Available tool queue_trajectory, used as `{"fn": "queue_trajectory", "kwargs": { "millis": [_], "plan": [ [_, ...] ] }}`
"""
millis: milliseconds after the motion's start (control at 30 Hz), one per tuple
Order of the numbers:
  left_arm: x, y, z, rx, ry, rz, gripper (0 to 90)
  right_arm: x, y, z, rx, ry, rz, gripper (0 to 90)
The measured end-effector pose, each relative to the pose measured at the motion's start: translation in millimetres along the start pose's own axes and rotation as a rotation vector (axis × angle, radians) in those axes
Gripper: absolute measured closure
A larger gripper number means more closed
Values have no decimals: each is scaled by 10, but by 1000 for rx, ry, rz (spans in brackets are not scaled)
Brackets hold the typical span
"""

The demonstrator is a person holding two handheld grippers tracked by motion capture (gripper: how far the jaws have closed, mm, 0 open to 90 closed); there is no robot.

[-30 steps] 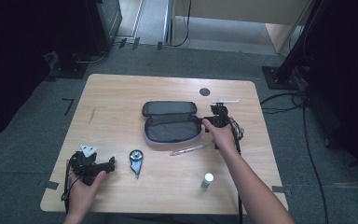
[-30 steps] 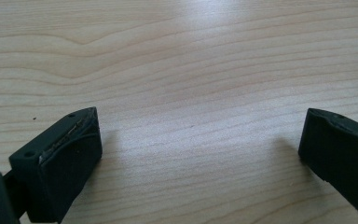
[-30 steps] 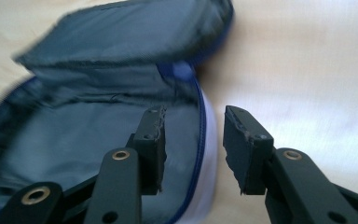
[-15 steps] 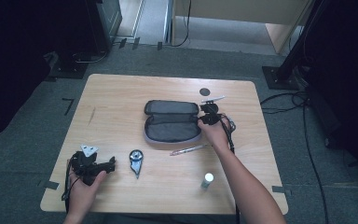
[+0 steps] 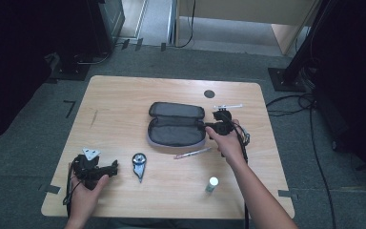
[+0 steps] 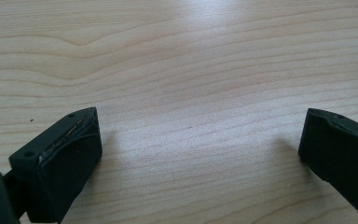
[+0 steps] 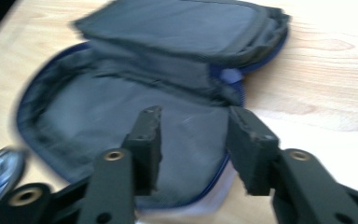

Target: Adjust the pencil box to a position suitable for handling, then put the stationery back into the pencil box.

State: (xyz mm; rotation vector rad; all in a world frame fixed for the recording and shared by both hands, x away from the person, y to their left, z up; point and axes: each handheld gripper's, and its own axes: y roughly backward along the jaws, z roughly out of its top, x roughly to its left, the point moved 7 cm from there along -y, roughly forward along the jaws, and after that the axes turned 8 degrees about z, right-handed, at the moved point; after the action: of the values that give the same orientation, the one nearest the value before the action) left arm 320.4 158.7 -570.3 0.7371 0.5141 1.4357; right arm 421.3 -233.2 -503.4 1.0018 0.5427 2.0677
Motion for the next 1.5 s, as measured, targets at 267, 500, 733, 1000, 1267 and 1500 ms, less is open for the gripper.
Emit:
{"fn": "queue_trajectory", "kwargs": {
  "millis": [267,500,733,1000,1267,1500],
  "plan": [
    [-1,1,-1,-1,0,-1,0,232,350,-172,-38,97,41,374],
    [-3,9,-9,-1,-4,-5,0,401,638,-259,-108,83,104,311],
    [-8,10,-9,-2,-5,-8,0,470,871,-478,-129,147,139,290],
    [-10,11,-10,-2,-4,-9,0,456,1072,-780,-141,173,171,291],
    [-10,16,-17,-3,-10,-16,0,518,1139,-999,-121,197,211,310],
    [-10,17,-16,-4,-10,-16,0,562,1111,-1156,-115,251,236,353]
  ]
}}
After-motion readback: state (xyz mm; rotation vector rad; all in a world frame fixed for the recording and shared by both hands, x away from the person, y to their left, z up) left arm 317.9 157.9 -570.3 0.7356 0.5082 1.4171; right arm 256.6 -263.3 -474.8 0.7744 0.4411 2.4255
